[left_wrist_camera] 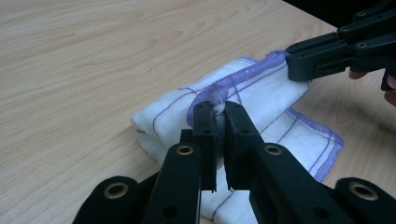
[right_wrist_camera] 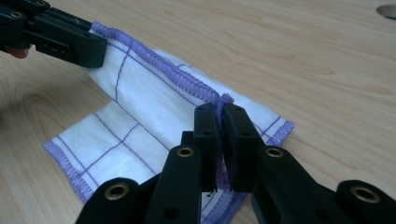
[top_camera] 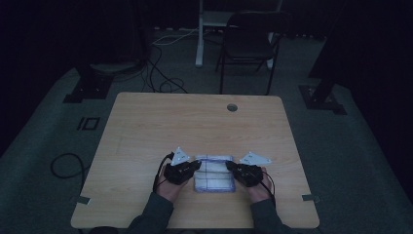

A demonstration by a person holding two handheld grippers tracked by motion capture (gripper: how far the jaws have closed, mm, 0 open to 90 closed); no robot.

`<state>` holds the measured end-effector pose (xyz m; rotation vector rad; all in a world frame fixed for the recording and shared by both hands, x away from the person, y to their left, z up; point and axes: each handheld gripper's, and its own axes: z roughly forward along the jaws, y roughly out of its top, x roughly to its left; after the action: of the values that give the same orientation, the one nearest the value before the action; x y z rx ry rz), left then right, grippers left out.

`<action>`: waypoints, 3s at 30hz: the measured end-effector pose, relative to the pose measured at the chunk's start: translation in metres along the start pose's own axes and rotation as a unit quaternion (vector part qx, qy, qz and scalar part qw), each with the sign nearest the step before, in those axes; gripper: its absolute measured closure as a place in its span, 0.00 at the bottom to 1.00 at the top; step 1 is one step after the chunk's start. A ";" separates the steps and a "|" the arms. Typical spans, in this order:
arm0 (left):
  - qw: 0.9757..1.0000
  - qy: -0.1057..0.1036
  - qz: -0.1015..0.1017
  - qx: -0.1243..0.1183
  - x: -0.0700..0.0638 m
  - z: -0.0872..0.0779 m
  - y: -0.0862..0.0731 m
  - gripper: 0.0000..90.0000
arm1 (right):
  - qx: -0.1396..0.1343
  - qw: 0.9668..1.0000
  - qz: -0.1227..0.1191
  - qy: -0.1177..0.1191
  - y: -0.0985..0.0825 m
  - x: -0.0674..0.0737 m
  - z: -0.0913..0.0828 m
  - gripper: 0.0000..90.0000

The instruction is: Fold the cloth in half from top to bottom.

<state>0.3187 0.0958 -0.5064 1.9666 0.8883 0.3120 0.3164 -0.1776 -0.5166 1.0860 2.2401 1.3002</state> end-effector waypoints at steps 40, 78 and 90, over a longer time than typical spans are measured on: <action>1.000 -0.019 -0.006 0.016 -0.010 -0.004 -0.027 0.86 | 0.026 1.000 0.006 -0.003 -0.019 0.004 -0.002 0.87; 0.999 0.000 0.005 0.035 -0.003 -0.005 -0.038 0.75 | -0.004 0.997 0.051 -0.055 -0.028 -0.034 -0.023 0.70; 0.999 0.004 0.004 0.040 -0.004 -0.009 -0.044 0.73 | 0.024 0.995 0.032 -0.090 -0.029 -0.043 -0.014 0.69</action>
<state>0.2907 0.1130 -0.5376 2.0439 0.9099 0.2926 0.3234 -0.2268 -0.5381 1.2481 2.1286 1.1281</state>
